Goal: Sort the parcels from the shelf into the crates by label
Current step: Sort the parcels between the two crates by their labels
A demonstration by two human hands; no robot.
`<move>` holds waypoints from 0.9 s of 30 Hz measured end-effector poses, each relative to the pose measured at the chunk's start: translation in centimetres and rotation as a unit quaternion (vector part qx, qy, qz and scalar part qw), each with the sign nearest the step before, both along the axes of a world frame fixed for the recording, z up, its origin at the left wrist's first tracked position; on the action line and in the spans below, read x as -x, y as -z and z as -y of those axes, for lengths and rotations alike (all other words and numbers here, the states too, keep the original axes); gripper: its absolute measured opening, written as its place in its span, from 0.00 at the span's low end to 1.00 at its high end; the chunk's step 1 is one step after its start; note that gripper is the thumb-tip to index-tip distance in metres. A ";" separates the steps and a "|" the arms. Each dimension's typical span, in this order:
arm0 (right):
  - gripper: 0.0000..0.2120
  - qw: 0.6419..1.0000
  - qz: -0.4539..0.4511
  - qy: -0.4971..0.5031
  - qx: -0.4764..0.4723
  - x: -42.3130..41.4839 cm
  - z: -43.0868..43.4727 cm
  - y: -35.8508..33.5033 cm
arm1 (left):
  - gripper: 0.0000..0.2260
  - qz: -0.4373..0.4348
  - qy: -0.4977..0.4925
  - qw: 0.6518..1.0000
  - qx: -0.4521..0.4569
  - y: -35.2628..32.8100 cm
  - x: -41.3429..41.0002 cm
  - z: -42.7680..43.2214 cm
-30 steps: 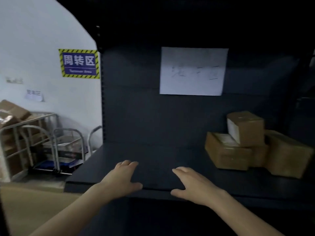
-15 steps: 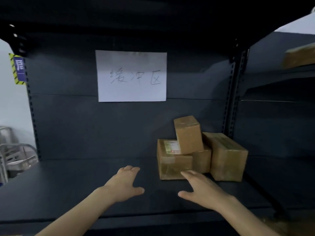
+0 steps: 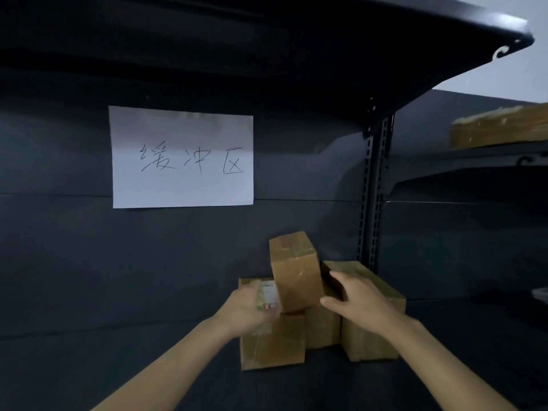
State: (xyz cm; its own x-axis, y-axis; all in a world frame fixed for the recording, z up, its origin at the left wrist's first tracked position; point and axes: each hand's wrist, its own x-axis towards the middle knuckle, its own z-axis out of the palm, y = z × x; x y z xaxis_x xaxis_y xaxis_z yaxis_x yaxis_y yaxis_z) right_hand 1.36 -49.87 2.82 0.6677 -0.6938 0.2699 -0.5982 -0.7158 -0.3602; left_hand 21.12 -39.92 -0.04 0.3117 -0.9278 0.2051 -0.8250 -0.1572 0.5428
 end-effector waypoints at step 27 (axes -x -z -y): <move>0.21 0.961 0.240 -0.096 -0.099 -8.4 -1.8 0.2 | 0.47 -0.091 0.030 0.974 0.206 -0.3 -5.3 -0.8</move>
